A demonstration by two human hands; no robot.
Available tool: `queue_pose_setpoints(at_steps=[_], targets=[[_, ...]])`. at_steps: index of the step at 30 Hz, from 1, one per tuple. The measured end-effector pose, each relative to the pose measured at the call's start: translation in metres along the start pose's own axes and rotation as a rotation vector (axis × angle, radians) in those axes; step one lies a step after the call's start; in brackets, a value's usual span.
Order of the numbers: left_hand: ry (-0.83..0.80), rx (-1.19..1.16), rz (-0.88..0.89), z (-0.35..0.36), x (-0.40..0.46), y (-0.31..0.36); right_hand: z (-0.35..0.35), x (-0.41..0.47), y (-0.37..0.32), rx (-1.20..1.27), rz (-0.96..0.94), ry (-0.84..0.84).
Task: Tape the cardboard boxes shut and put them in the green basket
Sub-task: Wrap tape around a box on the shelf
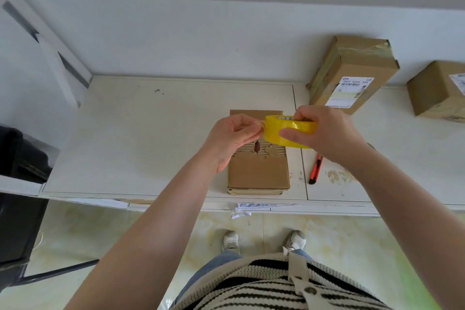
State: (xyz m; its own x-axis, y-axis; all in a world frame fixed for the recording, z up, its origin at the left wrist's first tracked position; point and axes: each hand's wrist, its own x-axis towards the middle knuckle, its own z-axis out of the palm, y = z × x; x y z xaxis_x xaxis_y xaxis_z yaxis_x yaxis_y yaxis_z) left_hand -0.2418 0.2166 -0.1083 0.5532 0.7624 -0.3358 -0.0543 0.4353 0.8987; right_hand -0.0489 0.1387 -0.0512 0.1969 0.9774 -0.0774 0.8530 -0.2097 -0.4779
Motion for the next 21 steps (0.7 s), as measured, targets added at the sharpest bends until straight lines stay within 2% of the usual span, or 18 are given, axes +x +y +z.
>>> queue_pose_setpoints(at_steps=[2, 5, 7, 9, 12, 14, 16, 21], targets=[[-0.006, 0.060, 0.004, -0.001, -0.001, 0.001, -0.002, 0.000, 0.002, -0.007, -0.004, -0.013], [-0.071, 0.398, 0.051, -0.013, -0.001, 0.015, -0.010, 0.006, 0.010, -0.143, 0.035, -0.055], [-0.111, 0.497, 0.044, -0.017, -0.002, 0.025, -0.014, 0.012, 0.013, -0.235, 0.068, -0.055], [-0.090, 0.372, 0.006, -0.017, -0.003, 0.028, -0.015, 0.017, 0.011, -0.233, 0.063, -0.038], [-0.133, 0.038, -0.078, -0.018, -0.009, 0.028, -0.014, 0.021, 0.007, -0.234, 0.044, -0.044], [-0.165, -0.047, -0.103, -0.019, -0.012, 0.025, -0.012, 0.022, 0.005, -0.247, 0.042, -0.051], [-0.138, 0.011, -0.100, -0.018, -0.013, 0.025, -0.011, 0.023, 0.005, -0.228, 0.051, -0.067], [-0.075, 0.416, 0.012, -0.037, -0.005, 0.031, -0.007, 0.028, 0.001, -0.191, 0.060, -0.167]])
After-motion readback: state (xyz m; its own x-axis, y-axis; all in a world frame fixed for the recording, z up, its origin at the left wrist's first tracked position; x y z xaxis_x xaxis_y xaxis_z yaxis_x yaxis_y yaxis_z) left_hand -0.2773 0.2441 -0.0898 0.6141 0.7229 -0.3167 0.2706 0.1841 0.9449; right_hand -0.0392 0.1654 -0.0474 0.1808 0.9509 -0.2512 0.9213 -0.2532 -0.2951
